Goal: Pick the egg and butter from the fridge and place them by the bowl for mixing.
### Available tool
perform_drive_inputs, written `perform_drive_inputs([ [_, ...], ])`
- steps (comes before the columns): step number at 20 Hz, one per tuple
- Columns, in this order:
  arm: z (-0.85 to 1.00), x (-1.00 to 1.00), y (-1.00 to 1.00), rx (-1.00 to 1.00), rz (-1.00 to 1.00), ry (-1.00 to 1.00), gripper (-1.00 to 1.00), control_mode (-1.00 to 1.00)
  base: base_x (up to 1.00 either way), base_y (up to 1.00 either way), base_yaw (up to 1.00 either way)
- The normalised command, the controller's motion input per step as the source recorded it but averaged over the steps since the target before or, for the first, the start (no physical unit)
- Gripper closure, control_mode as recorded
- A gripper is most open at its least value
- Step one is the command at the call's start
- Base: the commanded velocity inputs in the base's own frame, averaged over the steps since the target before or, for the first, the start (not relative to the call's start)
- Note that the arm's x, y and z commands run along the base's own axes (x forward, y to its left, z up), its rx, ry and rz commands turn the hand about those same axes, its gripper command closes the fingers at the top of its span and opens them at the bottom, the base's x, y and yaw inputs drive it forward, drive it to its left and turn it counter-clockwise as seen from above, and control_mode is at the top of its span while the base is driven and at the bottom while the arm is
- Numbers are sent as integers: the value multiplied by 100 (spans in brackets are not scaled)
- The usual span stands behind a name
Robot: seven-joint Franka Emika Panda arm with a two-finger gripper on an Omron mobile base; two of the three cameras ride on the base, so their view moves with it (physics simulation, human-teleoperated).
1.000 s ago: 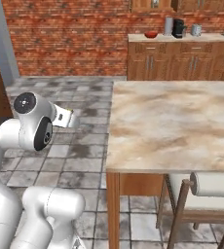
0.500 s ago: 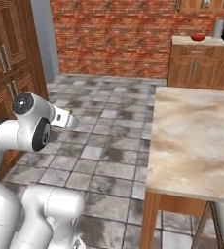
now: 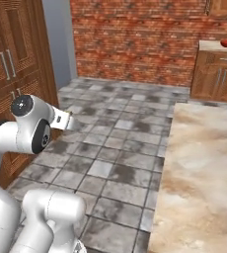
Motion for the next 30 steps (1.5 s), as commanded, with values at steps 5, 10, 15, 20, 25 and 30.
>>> perform_drive_inputs([
  [5,0,0,0,0,0,0,100,100,92,0,14],
  [10,0,0,0,0,0,0,100,100,94,0,3],
  [15,0,0,0,0,0,0,100,100,92,0,0],
  [20,0,0,0,0,0,0,100,100,81,3,-10],
  [25,0,0,0,0,0,0,100,100,81,3,-12],
  [30,0,0,0,0,0,0,100,100,72,5,-24],
])
